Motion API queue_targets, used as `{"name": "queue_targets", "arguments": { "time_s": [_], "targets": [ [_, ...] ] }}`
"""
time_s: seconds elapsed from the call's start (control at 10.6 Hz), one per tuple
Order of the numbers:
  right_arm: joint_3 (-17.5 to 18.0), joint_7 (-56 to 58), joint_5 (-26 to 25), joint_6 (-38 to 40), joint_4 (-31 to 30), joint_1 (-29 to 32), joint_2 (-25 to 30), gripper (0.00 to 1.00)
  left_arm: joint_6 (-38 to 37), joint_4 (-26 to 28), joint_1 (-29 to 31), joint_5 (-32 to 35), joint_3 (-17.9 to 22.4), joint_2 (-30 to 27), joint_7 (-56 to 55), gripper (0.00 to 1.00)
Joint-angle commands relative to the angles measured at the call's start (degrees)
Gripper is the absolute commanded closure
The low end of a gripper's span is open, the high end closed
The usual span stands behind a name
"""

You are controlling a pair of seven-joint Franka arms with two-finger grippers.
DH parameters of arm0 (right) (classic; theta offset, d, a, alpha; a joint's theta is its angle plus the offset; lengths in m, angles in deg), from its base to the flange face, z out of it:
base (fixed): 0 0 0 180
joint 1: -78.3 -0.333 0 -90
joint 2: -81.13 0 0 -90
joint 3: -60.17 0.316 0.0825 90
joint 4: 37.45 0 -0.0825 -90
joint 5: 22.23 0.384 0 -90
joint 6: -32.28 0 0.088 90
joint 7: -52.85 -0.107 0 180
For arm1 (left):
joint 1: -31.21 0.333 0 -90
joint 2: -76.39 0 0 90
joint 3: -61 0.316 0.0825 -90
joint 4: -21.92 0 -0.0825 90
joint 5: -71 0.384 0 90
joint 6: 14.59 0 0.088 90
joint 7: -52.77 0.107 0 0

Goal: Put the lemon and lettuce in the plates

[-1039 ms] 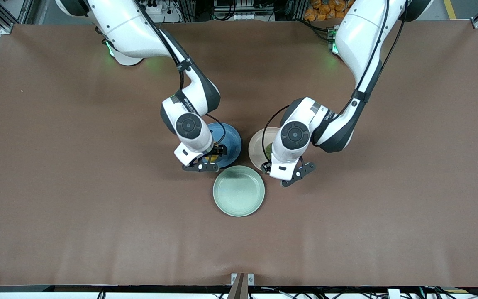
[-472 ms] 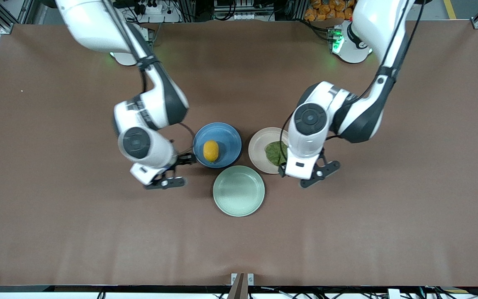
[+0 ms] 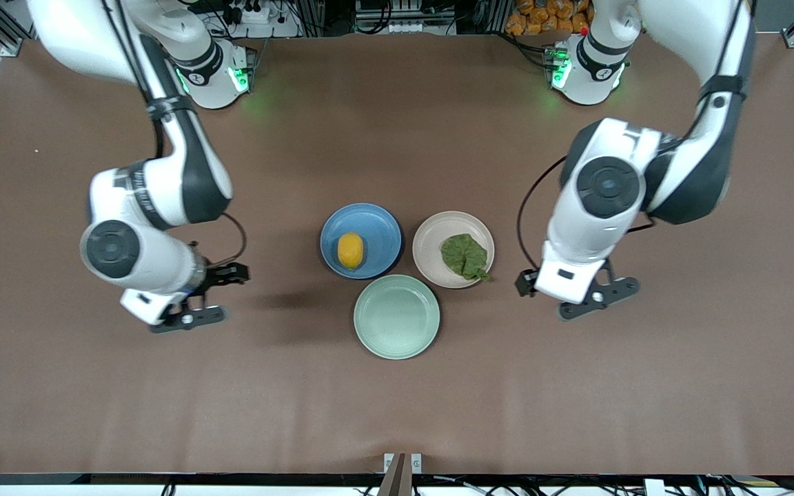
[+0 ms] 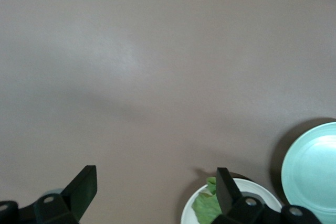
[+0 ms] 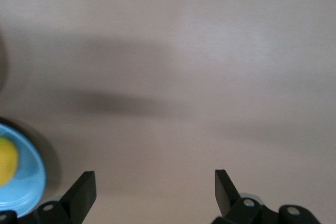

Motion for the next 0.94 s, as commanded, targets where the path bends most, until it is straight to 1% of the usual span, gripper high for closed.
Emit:
{"name": "queue_targets", "arguments": {
  "time_s": [0.0, 0.09, 0.19, 0.28, 0.38, 0.57, 0.76, 0.85],
  "targets": [
    [-1.55, 5.95, -0.69, -0.42, -4.3, 3.33, 5.31, 0.0, -3.7, 0.98, 2.24, -0.31, -0.6, -3.44, 4.81, 0.0],
    [-1.82, 9.3, -0.69, -0.69, -6.31, 5.53, 7.33, 0.0, -5.02, 0.98, 3.64, -0.31, -0.42, -5.1, 8.49, 0.0],
    [-2.95, 10.64, -0.69, -0.86, -9.21, 7.29, 9.87, 0.0, -6.78, 0.98, 6.35, -1.44, -0.68, -6.51, 12.35, 0.0],
    [-3.83, 10.74, -0.78, -0.78, -10.97, 8.52, 12.07, 0.0, -8.19, 0.98, 8.9, -4.76, -0.68, -8.09, 16.65, 0.0],
    [-3.84, 10.74, -0.69, -0.52, -12.12, 9.75, 14.01, 0.0, -10.12, 0.98, 11.19, -7.14, -0.51, -9.32, 20.0, 0.0],
    [-3.84, 10.21, -0.69, 0.01, -14.06, 10.64, 18.66, 0.0, -14.24, 0.98, 12.79, -7.6, -0.42, -12.48, 22.75, 0.0],
    [-3.76, 10.04, -0.6, 3.69, -14.07, 10.91, 23.23, 0.0, -17.77, 1.06, 13.06, -7.86, -0.25, -15.91, 23.02, 0.0],
    [-3.76, 10.12, -0.6, 4.4, -14.07, 11.26, 25.26, 0.0, -18.04, 1.15, 15.93, -10.04, -0.68, -17.14, 23.29, 0.0]
  ]
}}
